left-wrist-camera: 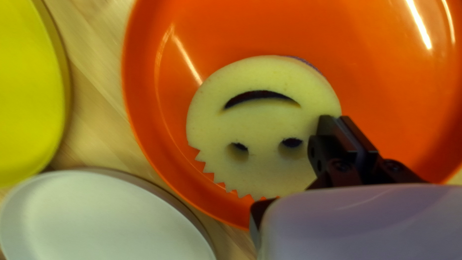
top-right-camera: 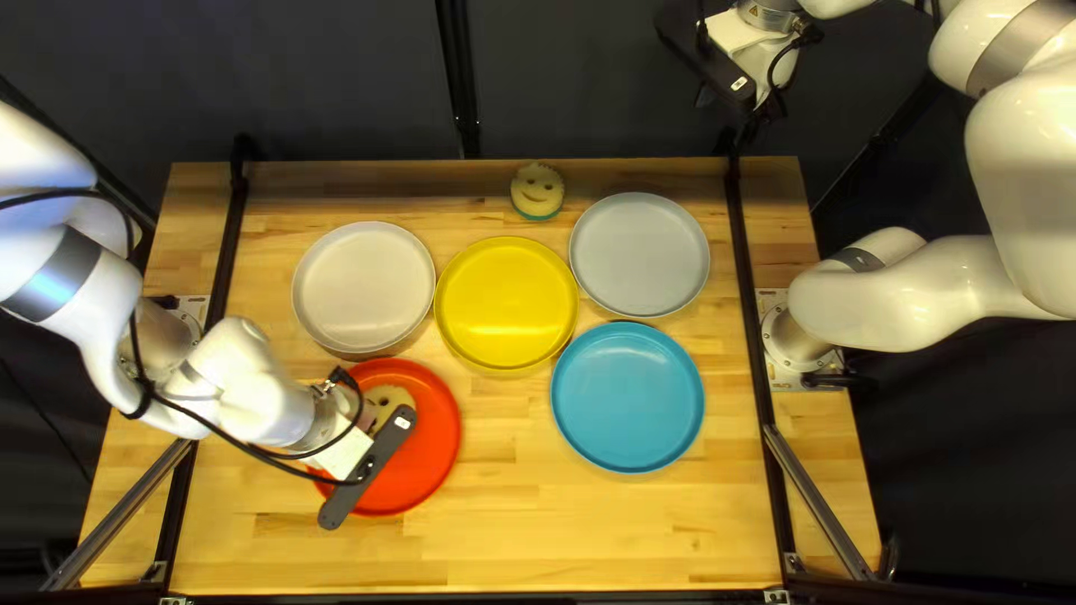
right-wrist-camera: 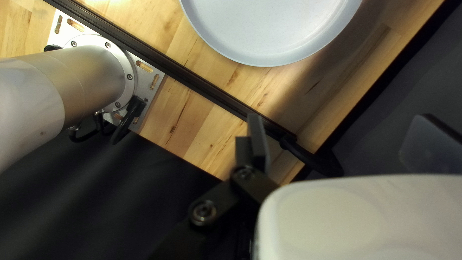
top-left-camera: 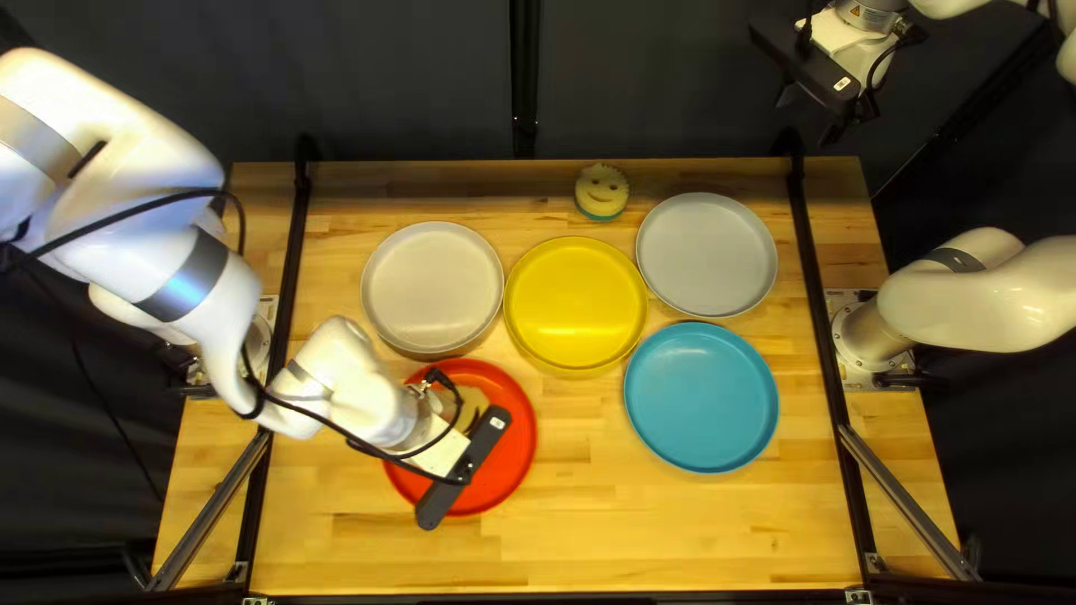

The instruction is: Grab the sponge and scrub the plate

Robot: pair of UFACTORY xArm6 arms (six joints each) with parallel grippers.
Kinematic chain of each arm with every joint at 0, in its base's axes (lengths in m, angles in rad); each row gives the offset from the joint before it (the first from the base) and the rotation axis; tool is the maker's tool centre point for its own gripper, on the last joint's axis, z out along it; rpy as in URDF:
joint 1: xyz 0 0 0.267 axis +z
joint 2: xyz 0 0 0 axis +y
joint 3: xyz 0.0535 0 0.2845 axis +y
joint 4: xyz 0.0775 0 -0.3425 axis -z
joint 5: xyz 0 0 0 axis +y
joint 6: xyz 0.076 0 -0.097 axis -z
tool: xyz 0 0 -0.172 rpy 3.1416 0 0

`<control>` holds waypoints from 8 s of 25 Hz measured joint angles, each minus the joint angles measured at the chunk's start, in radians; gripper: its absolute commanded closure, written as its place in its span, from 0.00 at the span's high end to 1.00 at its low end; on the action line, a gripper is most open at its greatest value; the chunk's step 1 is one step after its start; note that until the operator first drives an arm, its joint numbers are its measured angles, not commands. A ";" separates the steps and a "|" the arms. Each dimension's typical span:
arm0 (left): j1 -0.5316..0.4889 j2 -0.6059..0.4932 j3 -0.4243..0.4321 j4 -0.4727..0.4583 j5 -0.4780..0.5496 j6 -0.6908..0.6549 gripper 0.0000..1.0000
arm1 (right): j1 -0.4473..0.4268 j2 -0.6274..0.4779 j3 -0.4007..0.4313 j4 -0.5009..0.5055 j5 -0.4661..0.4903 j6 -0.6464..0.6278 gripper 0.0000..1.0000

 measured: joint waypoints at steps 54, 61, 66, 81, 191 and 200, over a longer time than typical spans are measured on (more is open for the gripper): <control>0.163 0.278 -0.293 -0.084 -0.034 0.327 0.00 | 0.000 0.000 0.000 0.000 0.000 0.000 1.00; 0.109 0.216 -0.229 -0.079 -0.020 0.281 0.00 | 0.000 0.000 0.000 0.000 0.000 0.000 1.00; 0.031 0.160 -0.165 -0.070 -0.006 0.176 0.00 | 0.000 0.000 0.000 0.000 0.000 0.000 1.00; -0.123 0.178 -0.227 -0.051 0.074 0.007 0.00 | 0.000 0.000 0.000 0.000 0.000 0.000 1.00; -0.006 0.310 -0.381 -0.038 0.060 0.174 0.00 | 0.000 0.000 0.000 0.000 0.000 0.000 1.00; -0.004 0.297 -0.357 -0.026 0.041 0.183 0.00 | 0.000 0.000 0.000 0.000 0.000 0.000 1.00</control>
